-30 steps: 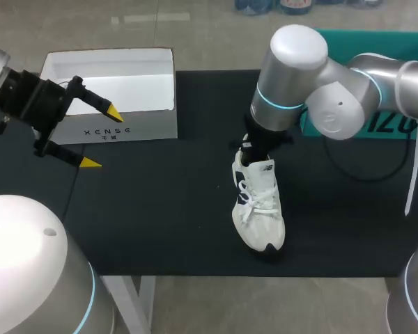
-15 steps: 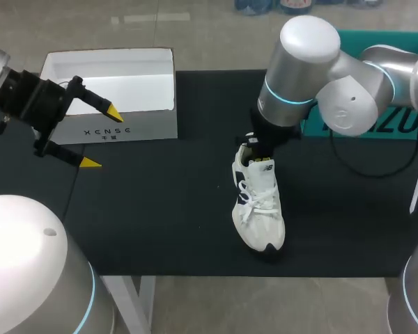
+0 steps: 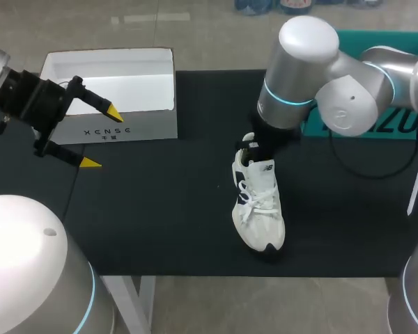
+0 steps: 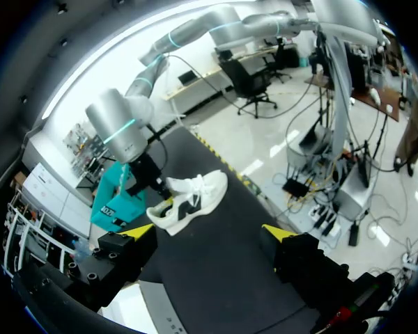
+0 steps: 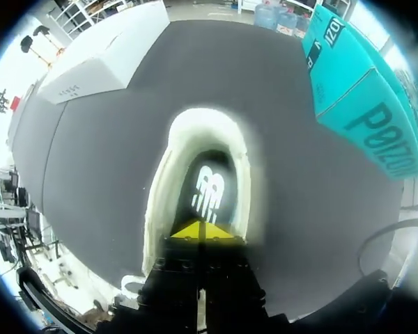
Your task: Take the shoe out of the shoebox, open the shoe tongue, remove and reinsert the insole, then place the shoe into the shoebox
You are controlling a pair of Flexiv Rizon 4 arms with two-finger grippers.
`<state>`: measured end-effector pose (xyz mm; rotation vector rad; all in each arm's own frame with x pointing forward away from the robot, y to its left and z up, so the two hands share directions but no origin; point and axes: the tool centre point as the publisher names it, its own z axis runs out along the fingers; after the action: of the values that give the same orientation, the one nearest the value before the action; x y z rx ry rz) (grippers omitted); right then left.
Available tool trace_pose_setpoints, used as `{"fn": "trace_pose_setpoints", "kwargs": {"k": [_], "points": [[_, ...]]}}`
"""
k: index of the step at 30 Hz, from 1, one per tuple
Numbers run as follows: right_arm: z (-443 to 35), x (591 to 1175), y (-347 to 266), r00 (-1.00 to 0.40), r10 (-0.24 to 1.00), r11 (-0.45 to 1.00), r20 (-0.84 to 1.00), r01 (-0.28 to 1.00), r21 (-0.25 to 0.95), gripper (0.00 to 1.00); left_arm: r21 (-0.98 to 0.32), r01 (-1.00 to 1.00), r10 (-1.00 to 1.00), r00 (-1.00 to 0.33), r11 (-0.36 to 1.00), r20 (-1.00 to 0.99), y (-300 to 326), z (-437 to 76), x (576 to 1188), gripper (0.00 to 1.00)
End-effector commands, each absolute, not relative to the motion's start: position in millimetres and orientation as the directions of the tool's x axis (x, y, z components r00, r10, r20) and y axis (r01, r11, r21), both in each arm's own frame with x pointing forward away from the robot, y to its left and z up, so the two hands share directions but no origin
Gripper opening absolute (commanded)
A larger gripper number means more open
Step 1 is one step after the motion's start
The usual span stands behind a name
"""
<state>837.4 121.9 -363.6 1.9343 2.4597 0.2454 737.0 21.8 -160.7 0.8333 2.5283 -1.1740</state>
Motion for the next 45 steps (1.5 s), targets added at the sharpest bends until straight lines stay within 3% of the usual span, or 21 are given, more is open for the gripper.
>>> {"fn": "trace_pose_setpoints", "kwargs": {"k": [1,13,40,41,45], "points": [[-334.9,816.1,114.5,-0.234,0.968,0.22,0.088,0.964,0.149,0.0,-0.625,0.584,0.401,-0.811,0.518,-0.426,22.1,-160.2,737.4,1.0],[-321.0,821.5,126.5,-0.241,0.961,0.208,0.137,0.953,0.22,0.0,-0.625,0.584,0.401,-0.811,0.518,-0.426,22.1,-160.2,737.4,1.0],[-324.9,819.9,115.0,-0.227,0.966,0.2,0.121,0.959,0.202,0.0,-0.625,0.584,0.401,-0.811,0.518,-0.426,22.1,-160.2,737.4,1.0],[-340.0,813.9,142.4,-0.275,0.951,0.253,0.143,0.955,0.155,0.0,-0.625,0.584,0.401,-0.811,0.518,-0.426,22.1,-160.2,737.4,1.0],[-339.7,814.4,146.7,-0.28,0.949,0.256,0.147,0.953,0.164,0.0,-0.625,0.584,0.401,-0.811,0.518,-0.426,22.1,-160.2,737.4,1.0]]}}
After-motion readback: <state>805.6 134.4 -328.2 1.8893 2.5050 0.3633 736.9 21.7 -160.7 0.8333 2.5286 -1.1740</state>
